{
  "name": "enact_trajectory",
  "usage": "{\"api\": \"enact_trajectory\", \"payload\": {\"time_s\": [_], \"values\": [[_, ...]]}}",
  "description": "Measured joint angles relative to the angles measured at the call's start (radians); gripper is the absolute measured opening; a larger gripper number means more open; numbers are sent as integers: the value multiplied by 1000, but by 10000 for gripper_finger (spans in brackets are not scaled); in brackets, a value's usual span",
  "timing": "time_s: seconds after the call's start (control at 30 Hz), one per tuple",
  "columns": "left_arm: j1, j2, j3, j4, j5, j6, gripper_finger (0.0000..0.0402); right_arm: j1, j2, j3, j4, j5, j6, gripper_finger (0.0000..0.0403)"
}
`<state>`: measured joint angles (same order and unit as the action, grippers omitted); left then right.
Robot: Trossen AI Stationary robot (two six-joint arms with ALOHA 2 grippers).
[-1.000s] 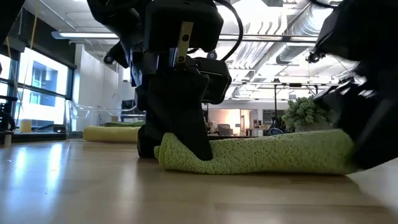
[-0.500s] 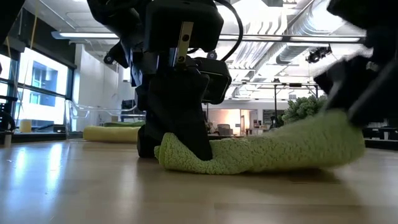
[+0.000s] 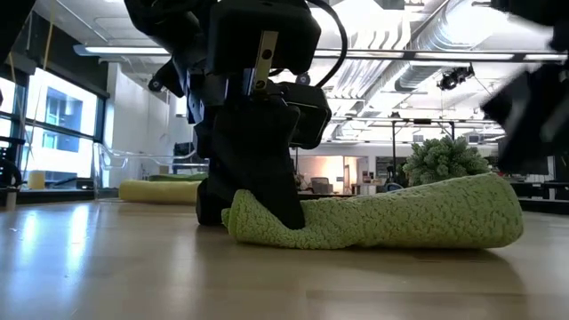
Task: Roll microfiber towels into tight, uniform cylinder then place into a basket
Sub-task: Roll the light green microfiber cloth
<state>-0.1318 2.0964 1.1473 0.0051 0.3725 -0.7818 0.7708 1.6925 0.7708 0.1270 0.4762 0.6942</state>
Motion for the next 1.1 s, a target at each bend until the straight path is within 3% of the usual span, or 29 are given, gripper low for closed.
{"api": "enact_trajectory", "payload": {"time_s": [0.1,0.23,0.67,1.1], "values": [[0,0,0,0,0,0,31,18,31,1,155,69,-131,162],[0,0,0,0,0,0,31,9,103,1,244,80,-202,162],[-2,0,0,0,1,9,31,-95,214,2,223,44,-145,176],[2,-153,-2,-148,-79,343,106,-105,227,5,151,-8,123,172]]}}
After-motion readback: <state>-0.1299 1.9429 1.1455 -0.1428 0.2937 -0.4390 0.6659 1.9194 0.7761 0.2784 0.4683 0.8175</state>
